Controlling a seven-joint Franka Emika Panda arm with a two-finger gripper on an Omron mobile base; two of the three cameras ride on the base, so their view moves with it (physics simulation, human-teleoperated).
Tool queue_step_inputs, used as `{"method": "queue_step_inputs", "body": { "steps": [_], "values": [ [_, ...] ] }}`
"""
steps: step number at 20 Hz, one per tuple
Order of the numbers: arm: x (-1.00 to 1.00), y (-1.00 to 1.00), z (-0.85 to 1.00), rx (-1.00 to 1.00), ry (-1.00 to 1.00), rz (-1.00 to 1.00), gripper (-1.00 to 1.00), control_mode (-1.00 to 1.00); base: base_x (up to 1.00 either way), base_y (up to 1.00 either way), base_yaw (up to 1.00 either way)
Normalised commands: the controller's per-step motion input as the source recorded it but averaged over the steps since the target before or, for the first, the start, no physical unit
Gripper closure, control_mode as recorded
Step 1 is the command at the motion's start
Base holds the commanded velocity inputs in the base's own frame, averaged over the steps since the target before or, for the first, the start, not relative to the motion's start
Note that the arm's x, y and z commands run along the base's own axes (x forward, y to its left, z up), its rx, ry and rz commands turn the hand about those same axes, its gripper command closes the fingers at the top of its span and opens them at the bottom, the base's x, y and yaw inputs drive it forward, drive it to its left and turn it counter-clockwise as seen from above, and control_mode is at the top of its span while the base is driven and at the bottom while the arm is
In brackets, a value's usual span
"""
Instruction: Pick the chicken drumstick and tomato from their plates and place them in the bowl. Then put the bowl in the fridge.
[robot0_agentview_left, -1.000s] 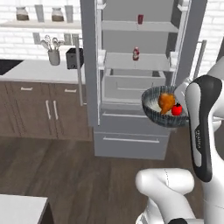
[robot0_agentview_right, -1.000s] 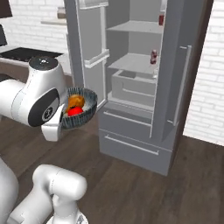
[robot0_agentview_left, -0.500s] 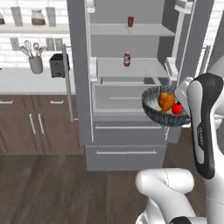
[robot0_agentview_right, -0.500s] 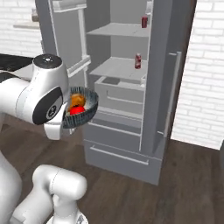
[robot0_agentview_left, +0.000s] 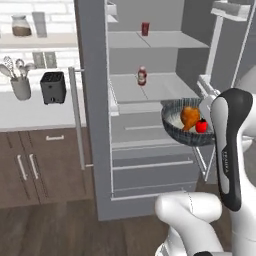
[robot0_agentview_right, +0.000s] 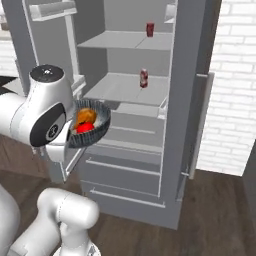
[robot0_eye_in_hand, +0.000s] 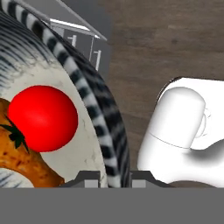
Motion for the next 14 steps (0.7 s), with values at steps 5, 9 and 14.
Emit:
{"method": "queue_step_inputs", "body": {
  "steps": [5,9,14],
  "values": [
    [0.0,0.0,0.0,0.0,0.0,0.0,1.0,1.0,0.94,0.1,-0.01],
    [0.0,0.0,0.0,0.0,0.0,0.0,1.0,1.0,0.95,0.0,0.0],
    [0.0,0.0,0.0,0.0,0.0,0.0,1.0,1.0,0.42,0.13,-0.01]
  ]
}}
